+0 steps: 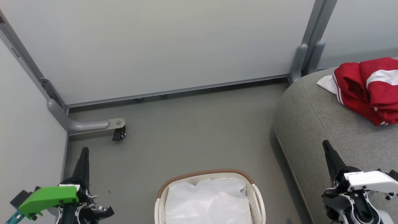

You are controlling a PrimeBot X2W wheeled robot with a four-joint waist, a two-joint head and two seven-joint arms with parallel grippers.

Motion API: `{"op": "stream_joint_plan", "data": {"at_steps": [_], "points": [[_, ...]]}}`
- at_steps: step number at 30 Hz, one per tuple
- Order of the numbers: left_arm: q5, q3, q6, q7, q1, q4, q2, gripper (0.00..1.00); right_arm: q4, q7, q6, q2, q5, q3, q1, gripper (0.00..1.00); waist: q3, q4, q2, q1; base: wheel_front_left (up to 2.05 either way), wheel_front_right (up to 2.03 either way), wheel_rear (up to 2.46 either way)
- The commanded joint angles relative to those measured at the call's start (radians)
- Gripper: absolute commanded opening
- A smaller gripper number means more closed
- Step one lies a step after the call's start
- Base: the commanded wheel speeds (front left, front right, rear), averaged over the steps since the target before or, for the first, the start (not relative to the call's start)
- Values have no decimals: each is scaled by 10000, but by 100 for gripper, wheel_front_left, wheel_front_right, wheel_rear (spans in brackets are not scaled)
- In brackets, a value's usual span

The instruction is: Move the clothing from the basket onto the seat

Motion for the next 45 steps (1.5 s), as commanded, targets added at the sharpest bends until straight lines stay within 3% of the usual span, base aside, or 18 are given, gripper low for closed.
{"op": "stream_joint_plan", "data": {"at_steps": [1,45], "points": [[-187,68,-85,55,-207,-48,46,0,-57,59,-6,-61,213,-42,-74,0,1,-2,0,0,0,0,0],[-412,113,-95,137,-207,-50,40,0,-85,136,-5,-63,481,-62,-53,0,8,-13,0,0,0,0,0]]}}
